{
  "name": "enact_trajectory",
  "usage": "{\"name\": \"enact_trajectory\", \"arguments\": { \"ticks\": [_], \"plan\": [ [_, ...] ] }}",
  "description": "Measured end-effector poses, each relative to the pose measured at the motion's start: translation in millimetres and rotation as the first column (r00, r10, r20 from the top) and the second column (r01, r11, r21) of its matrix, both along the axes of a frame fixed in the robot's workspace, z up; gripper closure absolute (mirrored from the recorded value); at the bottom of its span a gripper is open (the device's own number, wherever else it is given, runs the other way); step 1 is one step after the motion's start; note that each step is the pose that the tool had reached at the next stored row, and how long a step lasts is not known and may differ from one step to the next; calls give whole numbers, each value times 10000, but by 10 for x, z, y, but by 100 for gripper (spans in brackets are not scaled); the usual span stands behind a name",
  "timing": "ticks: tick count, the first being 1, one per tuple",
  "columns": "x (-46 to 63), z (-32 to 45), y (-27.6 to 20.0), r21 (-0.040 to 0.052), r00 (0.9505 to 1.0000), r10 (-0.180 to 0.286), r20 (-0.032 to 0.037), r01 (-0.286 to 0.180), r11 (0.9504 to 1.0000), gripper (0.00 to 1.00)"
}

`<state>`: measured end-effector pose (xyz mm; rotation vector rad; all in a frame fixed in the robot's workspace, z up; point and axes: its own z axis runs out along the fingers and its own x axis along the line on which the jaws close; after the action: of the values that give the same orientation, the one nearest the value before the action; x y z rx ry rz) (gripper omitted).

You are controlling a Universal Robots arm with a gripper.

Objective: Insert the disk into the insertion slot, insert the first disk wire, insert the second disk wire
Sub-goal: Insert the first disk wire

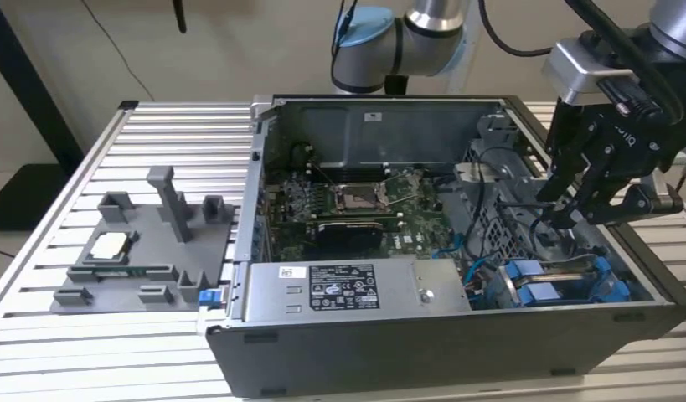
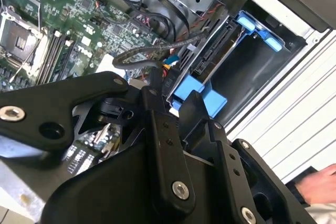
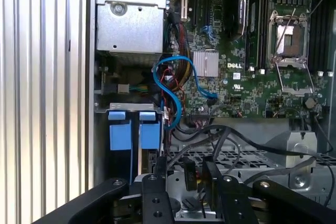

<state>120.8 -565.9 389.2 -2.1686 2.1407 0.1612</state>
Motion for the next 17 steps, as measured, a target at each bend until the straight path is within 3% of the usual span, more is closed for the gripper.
{"name": "enact_trajectory", "arguments": {
  "ticks": [12, 17],
  "plan": [
    [-9, -7, 0, 1, 10000, 0, 54, 0, 10000, 59],
    [-19, -20, 3, 30, 9999, 0, 146, 0, 10000, 59]
  ]
}}
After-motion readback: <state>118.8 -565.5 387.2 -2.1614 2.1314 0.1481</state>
